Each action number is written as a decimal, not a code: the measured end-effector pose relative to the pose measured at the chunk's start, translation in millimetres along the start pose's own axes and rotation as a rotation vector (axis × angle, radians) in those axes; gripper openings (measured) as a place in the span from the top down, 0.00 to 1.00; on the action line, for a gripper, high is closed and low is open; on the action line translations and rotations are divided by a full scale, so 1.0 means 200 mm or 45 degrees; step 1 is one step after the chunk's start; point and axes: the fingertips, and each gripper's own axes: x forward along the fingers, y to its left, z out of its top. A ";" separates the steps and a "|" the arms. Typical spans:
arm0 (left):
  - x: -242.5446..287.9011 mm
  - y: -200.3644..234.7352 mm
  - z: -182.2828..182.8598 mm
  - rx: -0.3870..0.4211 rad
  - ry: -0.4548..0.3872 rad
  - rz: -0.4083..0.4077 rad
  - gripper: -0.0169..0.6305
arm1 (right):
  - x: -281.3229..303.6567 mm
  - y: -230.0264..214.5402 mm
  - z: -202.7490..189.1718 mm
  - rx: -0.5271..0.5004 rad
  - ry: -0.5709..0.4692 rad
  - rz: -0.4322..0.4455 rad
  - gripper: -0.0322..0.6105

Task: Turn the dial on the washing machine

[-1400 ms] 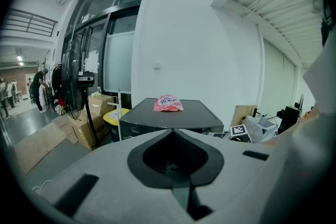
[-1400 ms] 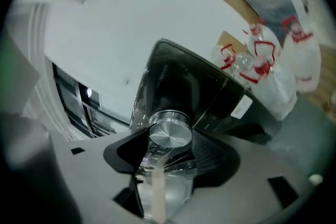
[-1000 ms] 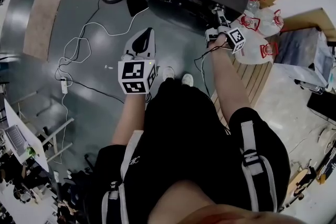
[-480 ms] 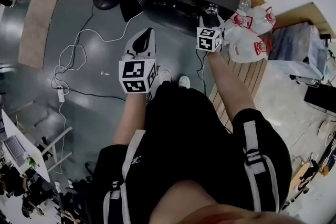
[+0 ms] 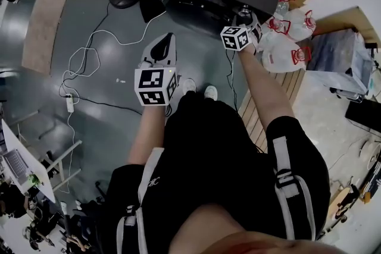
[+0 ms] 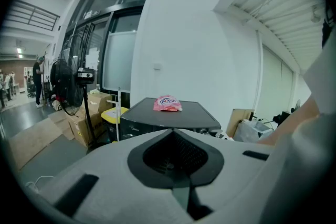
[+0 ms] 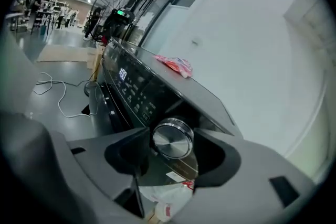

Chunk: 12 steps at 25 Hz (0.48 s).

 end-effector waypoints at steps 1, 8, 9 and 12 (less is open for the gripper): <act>0.00 0.00 -0.01 -0.003 0.004 0.000 0.98 | 0.01 -0.01 0.00 -0.004 0.008 -0.008 0.59; 0.03 0.00 -0.03 -0.012 0.019 -0.015 0.98 | 0.01 -0.05 -0.01 0.316 0.016 -0.005 0.61; 0.04 0.00 -0.03 -0.010 0.018 -0.018 0.98 | 0.01 -0.06 -0.01 0.389 0.016 0.003 0.61; 0.05 -0.01 -0.01 -0.001 0.016 -0.028 0.98 | 0.01 -0.07 -0.02 0.492 0.006 0.031 0.60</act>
